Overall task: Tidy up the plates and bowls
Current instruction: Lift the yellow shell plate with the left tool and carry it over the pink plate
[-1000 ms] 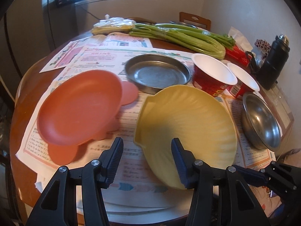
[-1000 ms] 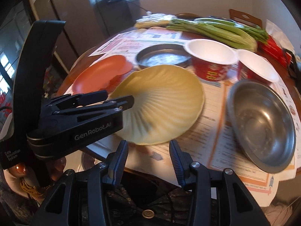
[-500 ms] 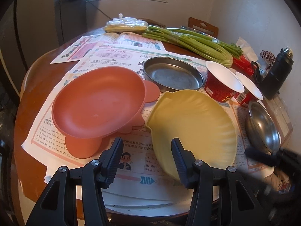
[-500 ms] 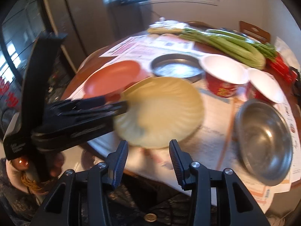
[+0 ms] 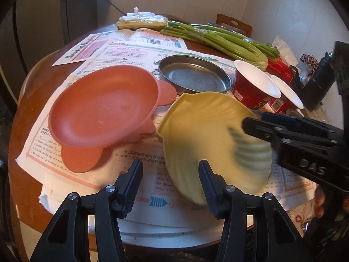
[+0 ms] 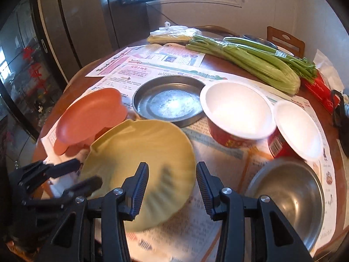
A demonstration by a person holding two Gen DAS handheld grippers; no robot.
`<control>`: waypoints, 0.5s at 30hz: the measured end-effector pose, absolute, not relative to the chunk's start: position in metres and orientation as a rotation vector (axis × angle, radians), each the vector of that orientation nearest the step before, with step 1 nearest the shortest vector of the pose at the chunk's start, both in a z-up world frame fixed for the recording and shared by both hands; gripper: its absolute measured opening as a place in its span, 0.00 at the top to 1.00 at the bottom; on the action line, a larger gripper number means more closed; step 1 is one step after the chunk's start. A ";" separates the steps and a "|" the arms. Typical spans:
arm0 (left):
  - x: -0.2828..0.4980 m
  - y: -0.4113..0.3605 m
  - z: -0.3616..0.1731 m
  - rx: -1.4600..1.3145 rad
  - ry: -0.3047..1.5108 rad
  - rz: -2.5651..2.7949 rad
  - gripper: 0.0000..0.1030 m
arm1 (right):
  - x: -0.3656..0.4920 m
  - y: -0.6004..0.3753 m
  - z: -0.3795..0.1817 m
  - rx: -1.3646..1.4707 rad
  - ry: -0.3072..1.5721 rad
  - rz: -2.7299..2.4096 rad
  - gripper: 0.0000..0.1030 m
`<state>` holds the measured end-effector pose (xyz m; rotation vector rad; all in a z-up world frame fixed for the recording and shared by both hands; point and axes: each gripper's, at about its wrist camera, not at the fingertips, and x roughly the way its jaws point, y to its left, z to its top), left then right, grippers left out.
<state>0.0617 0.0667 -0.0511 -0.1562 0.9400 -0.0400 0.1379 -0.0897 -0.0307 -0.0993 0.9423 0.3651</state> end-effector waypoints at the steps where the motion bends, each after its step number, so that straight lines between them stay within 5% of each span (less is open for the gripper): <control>1: 0.063 0.066 -0.052 -0.151 0.943 -0.038 0.47 | 0.141 -0.089 -0.033 -0.093 0.947 0.367 0.55; 15: 0.062 0.059 -0.055 -0.134 0.958 -0.022 0.47 | 0.149 -0.096 -0.036 -0.103 0.933 0.330 0.55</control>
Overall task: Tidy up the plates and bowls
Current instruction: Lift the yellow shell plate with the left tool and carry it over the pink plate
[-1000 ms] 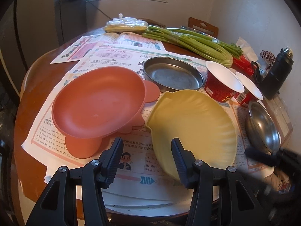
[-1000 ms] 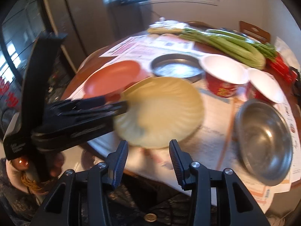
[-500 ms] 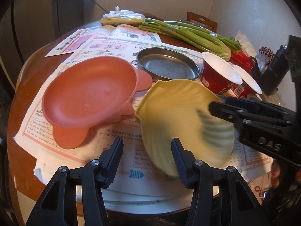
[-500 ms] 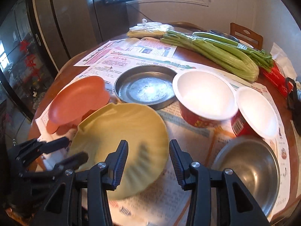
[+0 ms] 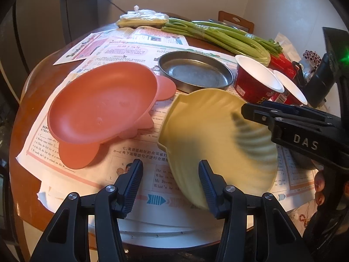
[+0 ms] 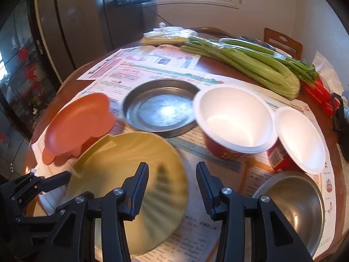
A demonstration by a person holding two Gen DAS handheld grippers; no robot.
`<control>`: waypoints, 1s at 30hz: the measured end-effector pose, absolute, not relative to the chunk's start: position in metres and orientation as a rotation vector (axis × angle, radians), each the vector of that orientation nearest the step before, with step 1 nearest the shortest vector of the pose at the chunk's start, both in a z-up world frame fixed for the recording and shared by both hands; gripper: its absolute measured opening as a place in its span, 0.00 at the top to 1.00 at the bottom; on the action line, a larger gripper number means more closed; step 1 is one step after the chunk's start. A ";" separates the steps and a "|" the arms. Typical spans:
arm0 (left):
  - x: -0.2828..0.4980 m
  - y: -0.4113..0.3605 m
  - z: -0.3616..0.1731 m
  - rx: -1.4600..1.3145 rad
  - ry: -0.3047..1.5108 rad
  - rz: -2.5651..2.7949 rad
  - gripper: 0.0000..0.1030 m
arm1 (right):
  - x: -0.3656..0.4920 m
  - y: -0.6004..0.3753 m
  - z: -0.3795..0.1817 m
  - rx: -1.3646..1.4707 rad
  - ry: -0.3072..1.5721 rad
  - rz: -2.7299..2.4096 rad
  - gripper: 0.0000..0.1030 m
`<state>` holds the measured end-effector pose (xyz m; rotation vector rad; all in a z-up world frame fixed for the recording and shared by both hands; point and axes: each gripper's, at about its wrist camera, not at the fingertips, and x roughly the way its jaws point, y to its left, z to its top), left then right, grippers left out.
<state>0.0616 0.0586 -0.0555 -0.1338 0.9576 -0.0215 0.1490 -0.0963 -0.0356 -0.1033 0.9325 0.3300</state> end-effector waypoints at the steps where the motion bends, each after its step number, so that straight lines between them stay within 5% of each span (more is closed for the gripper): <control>1: 0.062 0.057 -0.056 -0.132 0.959 -0.020 0.47 | 0.151 -0.097 -0.038 -0.097 0.945 0.336 0.55; 30: 0.064 0.050 -0.041 -0.156 0.896 -0.008 0.55 | 0.115 -0.105 -0.033 0.013 0.912 0.457 0.55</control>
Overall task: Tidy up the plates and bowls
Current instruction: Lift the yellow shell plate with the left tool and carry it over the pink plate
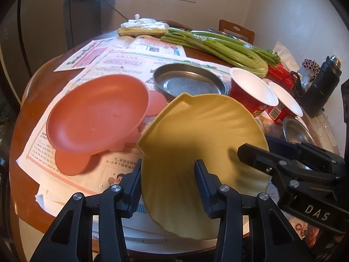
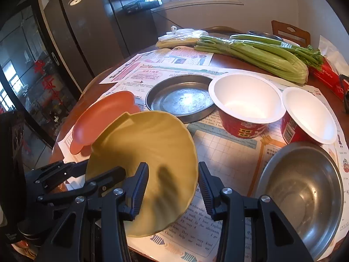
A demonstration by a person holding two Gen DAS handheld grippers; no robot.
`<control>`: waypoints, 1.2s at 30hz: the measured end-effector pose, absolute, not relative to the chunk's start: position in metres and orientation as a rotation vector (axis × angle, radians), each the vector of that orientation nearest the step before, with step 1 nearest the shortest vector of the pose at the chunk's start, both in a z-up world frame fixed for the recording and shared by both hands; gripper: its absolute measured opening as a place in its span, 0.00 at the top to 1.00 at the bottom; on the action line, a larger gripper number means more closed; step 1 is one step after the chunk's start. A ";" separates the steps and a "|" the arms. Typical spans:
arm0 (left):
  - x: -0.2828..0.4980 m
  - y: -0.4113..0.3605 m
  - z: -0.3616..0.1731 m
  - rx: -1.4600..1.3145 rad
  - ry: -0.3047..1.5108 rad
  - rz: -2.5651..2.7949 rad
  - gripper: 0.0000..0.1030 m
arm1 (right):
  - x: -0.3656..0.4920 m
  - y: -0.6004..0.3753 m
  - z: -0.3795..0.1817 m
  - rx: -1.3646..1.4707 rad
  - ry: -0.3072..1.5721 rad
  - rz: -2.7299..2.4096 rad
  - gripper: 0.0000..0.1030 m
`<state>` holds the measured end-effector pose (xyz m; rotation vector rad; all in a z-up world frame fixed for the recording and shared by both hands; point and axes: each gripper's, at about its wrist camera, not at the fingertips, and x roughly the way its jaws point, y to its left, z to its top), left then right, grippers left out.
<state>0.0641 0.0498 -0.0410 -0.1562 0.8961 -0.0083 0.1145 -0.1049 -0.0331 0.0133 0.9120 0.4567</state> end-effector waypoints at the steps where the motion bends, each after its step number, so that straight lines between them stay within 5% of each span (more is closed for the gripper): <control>1: 0.064 0.049 -0.040 -0.156 0.896 -0.009 0.55 | 0.114 -0.105 -0.033 0.010 0.911 0.451 0.55; 36: 0.082 0.076 -0.019 -0.229 0.845 0.019 0.55 | 0.132 -0.087 -0.003 0.004 0.839 0.458 0.55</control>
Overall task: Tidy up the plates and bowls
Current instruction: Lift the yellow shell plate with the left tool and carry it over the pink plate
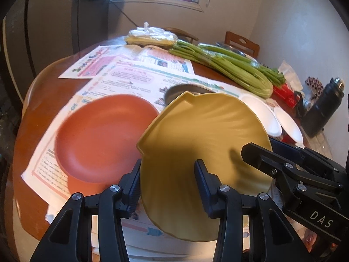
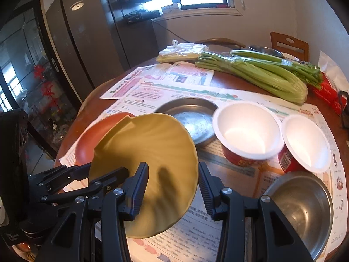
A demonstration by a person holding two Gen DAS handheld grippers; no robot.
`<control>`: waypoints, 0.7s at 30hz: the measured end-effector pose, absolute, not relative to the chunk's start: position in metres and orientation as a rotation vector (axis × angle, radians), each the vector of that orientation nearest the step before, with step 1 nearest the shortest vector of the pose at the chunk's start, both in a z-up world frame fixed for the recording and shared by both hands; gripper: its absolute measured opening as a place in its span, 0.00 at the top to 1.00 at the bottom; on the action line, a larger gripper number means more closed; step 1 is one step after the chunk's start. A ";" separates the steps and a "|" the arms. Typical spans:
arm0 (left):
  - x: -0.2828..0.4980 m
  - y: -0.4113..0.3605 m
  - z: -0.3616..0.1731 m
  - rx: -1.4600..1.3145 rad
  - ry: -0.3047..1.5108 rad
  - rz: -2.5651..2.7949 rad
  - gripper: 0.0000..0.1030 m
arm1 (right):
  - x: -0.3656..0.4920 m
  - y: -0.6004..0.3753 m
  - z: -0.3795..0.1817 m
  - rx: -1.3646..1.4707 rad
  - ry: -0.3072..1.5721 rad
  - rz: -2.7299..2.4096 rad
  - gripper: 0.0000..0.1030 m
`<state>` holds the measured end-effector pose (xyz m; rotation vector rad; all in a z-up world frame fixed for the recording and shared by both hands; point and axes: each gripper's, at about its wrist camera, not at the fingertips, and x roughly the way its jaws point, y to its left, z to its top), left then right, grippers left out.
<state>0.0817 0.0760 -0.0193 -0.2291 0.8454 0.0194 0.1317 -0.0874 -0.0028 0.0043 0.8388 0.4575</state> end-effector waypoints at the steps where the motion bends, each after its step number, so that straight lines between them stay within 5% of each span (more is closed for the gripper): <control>1: 0.081 0.080 -0.017 -0.235 0.842 0.023 0.55 | 0.132 -0.084 -0.001 0.001 0.836 0.461 0.55; 21: 0.077 0.159 0.041 -0.242 0.727 0.126 0.55 | 0.145 -0.002 0.059 -0.055 0.758 0.575 0.55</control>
